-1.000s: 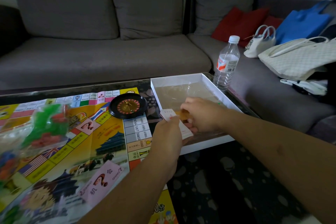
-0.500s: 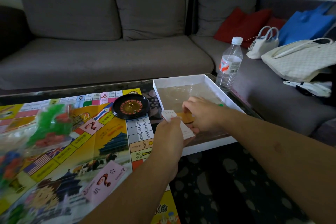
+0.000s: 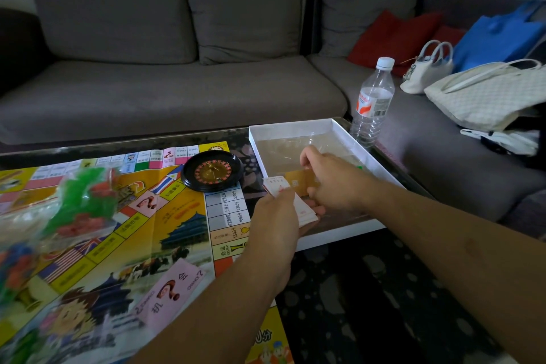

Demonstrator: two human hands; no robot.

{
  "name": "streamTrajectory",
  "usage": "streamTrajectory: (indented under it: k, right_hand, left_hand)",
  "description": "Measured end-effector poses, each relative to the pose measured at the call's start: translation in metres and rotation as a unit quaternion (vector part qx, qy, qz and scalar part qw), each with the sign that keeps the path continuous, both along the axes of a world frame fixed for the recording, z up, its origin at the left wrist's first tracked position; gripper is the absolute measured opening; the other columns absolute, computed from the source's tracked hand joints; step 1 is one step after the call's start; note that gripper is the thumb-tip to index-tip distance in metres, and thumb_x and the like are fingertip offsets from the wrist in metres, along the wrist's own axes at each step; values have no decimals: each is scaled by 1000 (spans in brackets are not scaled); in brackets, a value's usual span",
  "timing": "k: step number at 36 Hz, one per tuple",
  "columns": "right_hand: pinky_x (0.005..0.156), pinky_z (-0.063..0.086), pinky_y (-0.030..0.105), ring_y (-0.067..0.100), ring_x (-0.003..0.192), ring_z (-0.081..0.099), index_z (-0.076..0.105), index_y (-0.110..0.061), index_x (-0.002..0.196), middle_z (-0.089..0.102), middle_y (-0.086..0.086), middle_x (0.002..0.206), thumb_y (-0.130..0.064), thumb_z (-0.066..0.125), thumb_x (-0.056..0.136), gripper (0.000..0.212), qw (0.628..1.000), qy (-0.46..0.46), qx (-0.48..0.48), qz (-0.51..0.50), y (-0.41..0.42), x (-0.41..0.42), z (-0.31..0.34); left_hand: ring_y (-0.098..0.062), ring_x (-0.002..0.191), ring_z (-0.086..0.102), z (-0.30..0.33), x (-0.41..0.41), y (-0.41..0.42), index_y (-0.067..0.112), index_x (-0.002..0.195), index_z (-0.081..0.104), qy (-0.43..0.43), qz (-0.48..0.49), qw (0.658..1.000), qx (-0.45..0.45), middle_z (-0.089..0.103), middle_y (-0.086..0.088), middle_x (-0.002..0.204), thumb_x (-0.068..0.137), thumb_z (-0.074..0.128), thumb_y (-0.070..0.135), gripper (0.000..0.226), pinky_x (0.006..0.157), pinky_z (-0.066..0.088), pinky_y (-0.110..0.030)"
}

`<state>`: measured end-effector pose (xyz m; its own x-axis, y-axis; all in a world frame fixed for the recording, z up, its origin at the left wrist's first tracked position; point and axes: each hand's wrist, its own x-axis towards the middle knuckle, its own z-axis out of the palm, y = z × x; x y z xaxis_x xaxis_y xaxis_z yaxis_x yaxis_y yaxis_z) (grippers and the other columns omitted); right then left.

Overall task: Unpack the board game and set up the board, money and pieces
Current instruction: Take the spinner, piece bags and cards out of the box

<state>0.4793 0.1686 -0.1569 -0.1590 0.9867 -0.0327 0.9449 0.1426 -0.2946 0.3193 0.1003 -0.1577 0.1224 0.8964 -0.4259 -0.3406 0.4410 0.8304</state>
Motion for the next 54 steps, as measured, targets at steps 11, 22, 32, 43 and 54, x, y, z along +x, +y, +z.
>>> streamTrajectory:
  k: [11,22,32,43,54]
  right_hand:
    - [78,56,38,22,84,69,70,-16,89,72,4,87,-7,66,92,10,986,131,71,-80,5,7,12]
    - [66,62,34,28,89,76,74,4,116,77,19,104,15,39,91,44,794,559,-214,-108,-35,-19,20]
    - [78,51,22,10,93,67,76,-27,106,74,-10,102,-6,60,88,32,987,144,6,-69,-10,-2,15]
    - [89,49,37,19,104,53,58,-28,114,61,-6,111,-35,71,77,40,994,-93,0,49,-3,-5,-5]
    - [75,42,34,20,97,54,56,-28,98,59,-4,103,-25,73,83,23,991,-128,-11,38,6,-7,0]
  left_hand:
    - [-29,100,69,-3,1,1,18,100,68,-48,3,999,2,74,-12,102,106,57,17,13,103,54,-50]
    - [-32,114,70,9,5,-4,11,121,71,-130,23,991,36,76,-18,115,104,55,19,24,101,56,-45]
    - [-38,107,74,-2,0,-4,7,120,66,-93,55,994,-18,76,-23,110,105,54,16,21,79,65,-41]
    - [-25,87,79,-7,1,1,7,115,71,-8,9,1000,7,80,-15,92,103,53,16,23,84,64,-39]
    - [-28,90,79,-12,2,4,7,118,69,-43,20,999,4,80,-14,94,104,54,16,22,92,62,-45]
